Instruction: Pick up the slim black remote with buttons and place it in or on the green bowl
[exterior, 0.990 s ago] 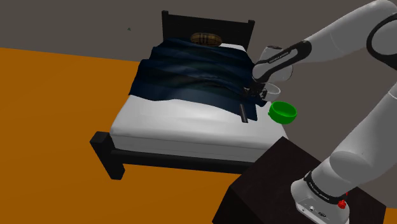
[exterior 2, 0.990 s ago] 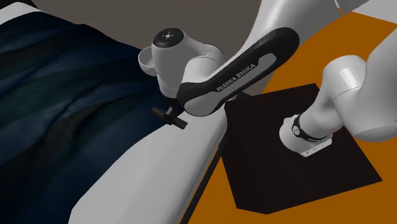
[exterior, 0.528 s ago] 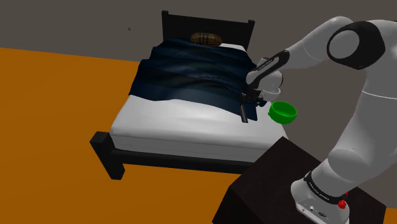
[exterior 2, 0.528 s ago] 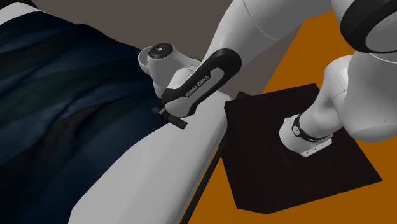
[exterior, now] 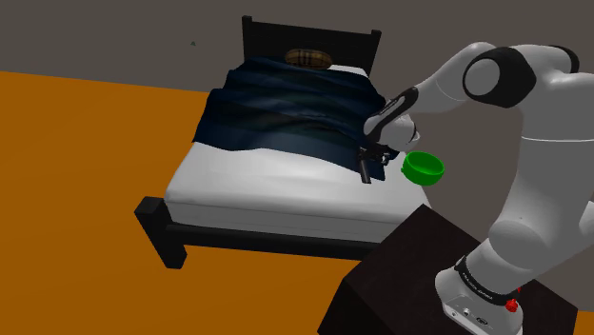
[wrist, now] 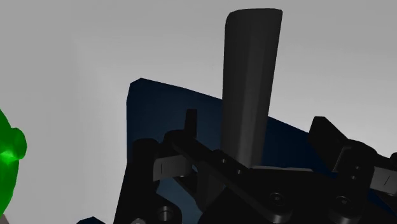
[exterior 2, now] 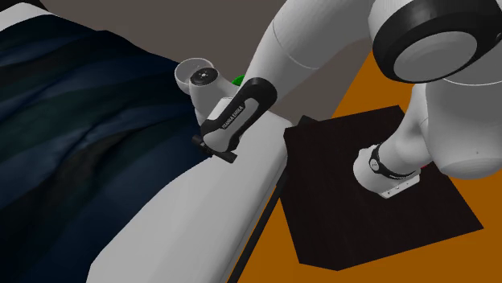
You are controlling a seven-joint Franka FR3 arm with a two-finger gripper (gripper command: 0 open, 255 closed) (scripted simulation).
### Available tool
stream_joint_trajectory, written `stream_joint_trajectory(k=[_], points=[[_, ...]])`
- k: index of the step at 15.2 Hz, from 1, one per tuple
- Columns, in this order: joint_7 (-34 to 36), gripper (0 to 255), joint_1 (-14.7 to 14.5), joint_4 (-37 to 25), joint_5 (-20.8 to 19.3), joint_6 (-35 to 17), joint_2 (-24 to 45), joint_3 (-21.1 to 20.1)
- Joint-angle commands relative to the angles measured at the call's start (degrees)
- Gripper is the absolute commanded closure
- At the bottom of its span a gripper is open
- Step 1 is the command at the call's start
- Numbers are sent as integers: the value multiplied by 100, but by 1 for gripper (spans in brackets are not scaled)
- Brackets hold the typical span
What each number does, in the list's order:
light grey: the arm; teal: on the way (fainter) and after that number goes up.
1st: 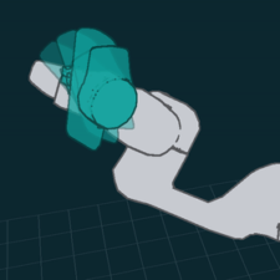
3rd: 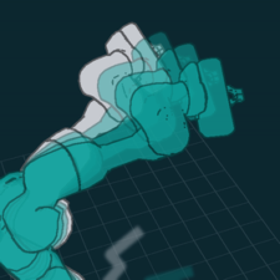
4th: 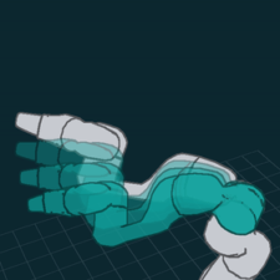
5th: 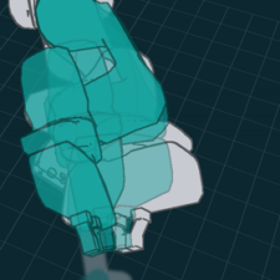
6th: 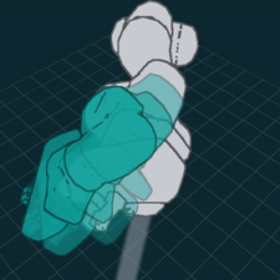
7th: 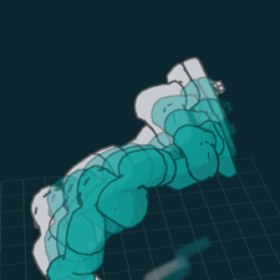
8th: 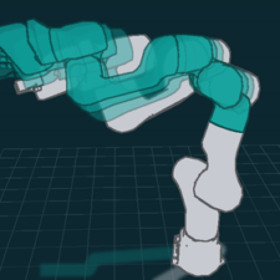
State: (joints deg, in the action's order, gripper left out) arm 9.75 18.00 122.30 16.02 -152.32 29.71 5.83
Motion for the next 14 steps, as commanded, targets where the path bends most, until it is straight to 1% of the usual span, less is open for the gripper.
stream_joint_trajectory(k=[1,2,10,11,14], points=[[-34,0,22,-18,50,-130,145,-44],[-58,0,39,-55,81,-210,261,-75],[-57,0,39,-55,80,-209,260,-76],[-57,255,39,-55,80,-209,260,-76],[-59,255,40,-55,83,-220,271,-79]])
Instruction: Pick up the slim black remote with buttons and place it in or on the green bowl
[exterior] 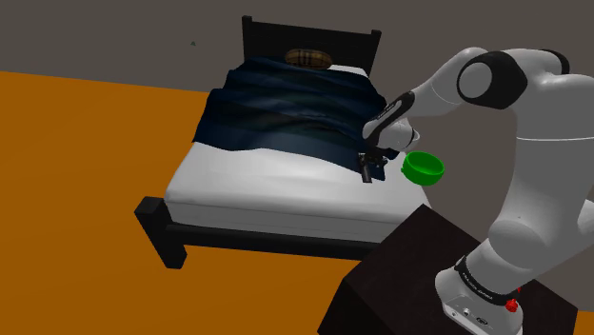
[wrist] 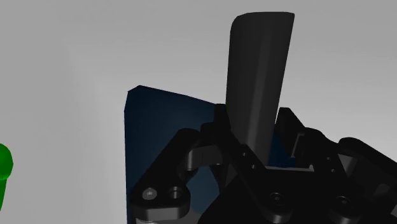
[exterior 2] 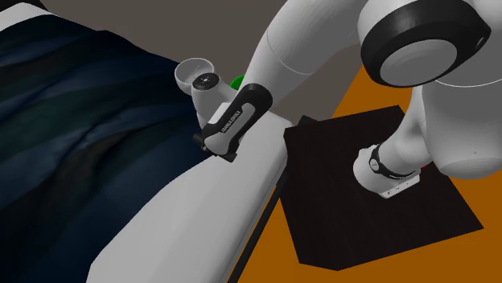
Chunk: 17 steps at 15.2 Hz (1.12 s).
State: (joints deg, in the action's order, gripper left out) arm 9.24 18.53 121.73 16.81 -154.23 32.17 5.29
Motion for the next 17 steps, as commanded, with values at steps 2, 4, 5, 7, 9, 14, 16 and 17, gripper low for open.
stream_joint_trajectory(k=[2,4,5,7,9,14,16,17], points=[[-1,255,-15,-39,4,-23,60,-27],[15,255,-25,-69,-4,-2,68,-23],[18,255,-29,-52,-4,-4,53,-22],[11,255,-30,24,-17,33,-58,-1],[50,255,-60,62,-59,139,-202,40],[154,255,-129,136,-172,413,-553,136],[196,255,-155,157,-220,527,-689,172],[218,255,-167,166,-245,584,-756,189]])
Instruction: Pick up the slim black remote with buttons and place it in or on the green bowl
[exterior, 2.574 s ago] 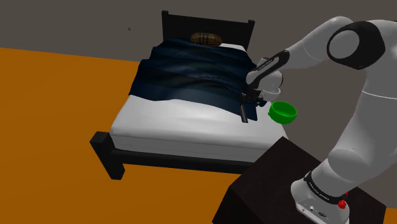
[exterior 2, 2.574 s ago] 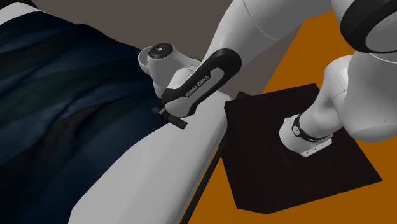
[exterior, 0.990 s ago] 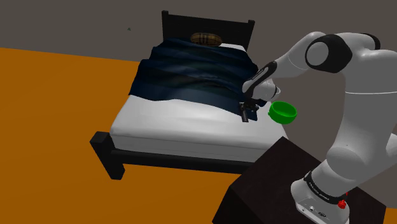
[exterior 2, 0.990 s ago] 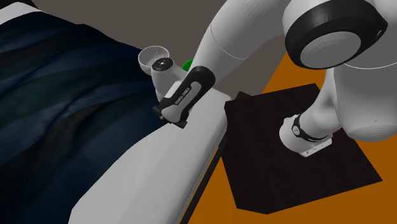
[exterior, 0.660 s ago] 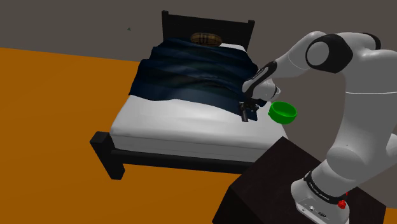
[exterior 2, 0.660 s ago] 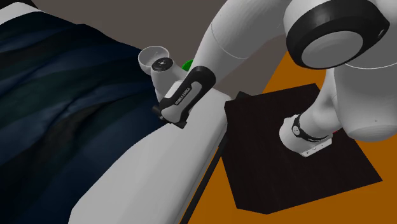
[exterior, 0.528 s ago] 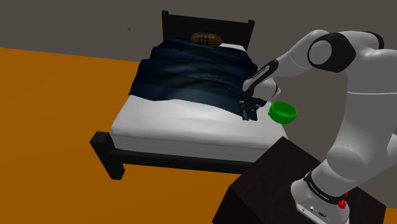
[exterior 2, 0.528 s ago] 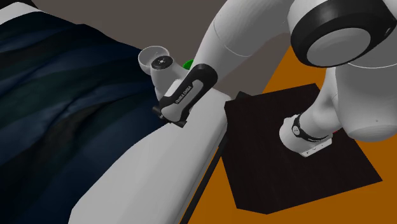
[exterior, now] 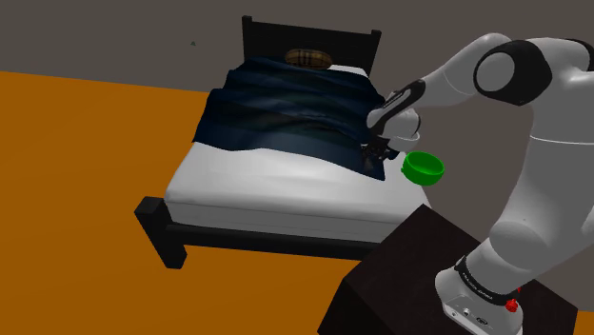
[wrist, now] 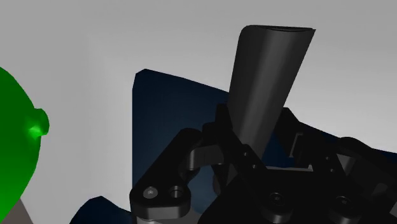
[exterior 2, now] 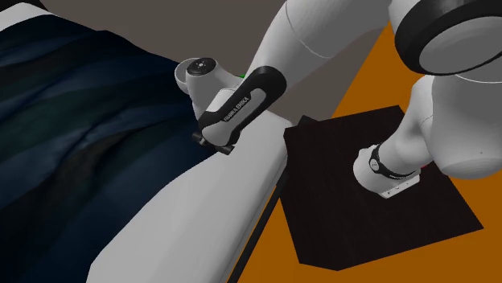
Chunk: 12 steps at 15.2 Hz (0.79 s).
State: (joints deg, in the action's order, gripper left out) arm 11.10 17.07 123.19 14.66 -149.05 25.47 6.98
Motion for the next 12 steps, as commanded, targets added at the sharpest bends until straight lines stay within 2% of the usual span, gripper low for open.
stream_joint_trajectory(k=[1,12], points=[[53,255,-33,28,-54,124,-153,37],[290,255,-134,25,-331,798,-839,190]])
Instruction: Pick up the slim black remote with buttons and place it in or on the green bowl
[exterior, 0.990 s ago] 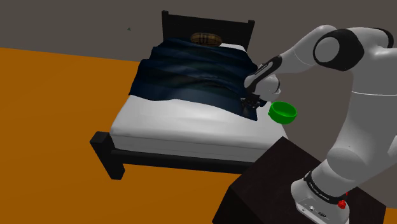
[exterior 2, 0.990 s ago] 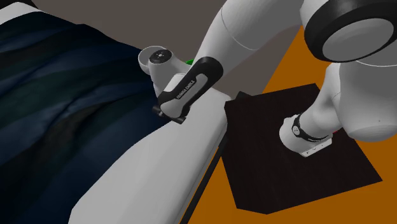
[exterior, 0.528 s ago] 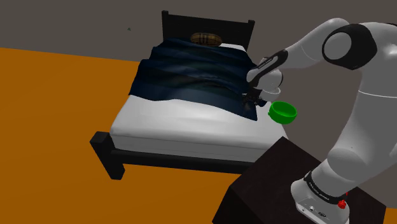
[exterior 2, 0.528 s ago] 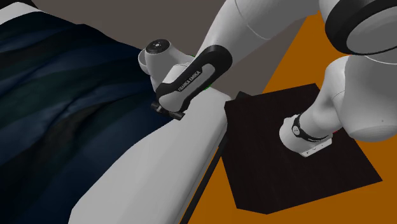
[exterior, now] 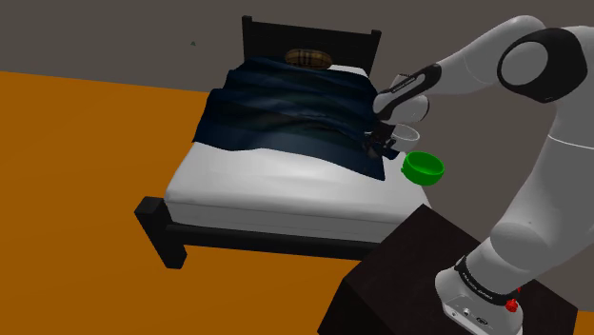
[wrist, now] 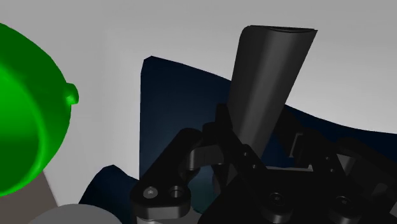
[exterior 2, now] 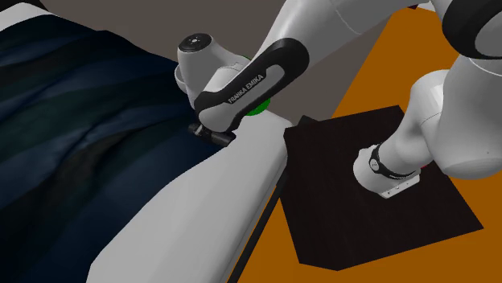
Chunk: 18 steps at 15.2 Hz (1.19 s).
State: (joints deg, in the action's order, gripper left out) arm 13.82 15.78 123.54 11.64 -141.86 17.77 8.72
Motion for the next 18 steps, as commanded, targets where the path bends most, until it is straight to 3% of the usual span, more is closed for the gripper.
stream_joint_trajectory(k=[1,10,18], points=[[39,255,-11,-18,-53,143,-127,26],[209,255,-53,-143,-250,724,-598,97],[-878,255,559,456,-218,605,-985,522]])
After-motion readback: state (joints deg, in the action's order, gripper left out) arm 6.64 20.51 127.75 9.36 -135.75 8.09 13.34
